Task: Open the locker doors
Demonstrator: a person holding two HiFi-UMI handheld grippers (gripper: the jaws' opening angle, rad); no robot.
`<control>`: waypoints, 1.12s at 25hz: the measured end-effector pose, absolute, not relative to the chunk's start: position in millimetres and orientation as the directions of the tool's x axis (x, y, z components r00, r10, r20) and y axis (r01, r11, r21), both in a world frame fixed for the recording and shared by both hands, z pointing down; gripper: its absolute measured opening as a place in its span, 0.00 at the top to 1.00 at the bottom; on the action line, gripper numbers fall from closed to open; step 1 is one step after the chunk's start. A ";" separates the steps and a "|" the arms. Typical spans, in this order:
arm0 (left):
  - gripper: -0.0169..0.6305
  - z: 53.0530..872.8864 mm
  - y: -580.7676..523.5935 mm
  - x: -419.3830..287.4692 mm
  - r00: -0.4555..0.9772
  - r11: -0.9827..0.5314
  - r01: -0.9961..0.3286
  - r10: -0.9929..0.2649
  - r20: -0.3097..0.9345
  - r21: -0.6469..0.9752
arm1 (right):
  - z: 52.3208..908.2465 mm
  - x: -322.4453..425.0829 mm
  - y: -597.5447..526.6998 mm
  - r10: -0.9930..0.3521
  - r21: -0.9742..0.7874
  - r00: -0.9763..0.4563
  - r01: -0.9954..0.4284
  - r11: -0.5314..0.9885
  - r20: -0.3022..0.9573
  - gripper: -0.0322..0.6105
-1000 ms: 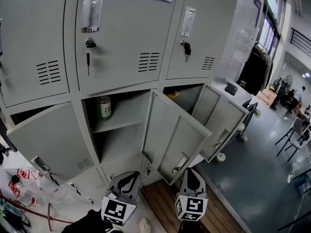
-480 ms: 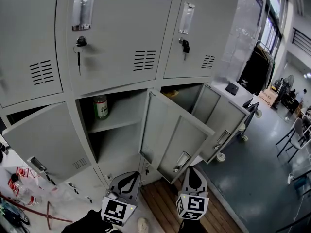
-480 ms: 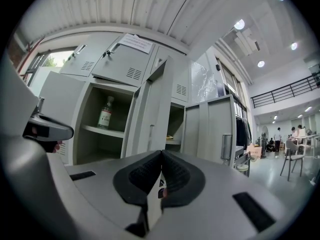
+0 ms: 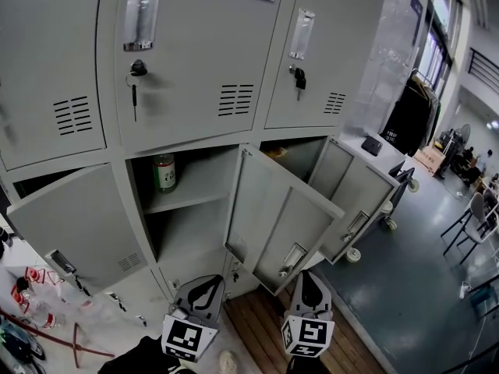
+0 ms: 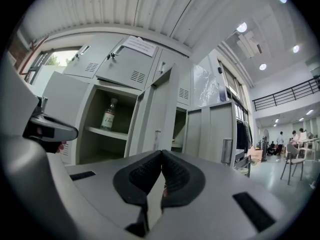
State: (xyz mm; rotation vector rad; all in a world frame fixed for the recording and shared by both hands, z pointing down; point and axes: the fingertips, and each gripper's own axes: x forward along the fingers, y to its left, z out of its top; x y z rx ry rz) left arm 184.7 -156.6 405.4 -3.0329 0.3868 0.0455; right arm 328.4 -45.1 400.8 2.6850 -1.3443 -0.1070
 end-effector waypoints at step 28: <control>0.94 392.7 -247.4 -49.9 0.731 -0.726 -0.675 -0.682 0.015 -0.135 | 402.0 78.4 -213.9 -0.999 0.111 0.034 -0.993 -0.038 -0.038 0.93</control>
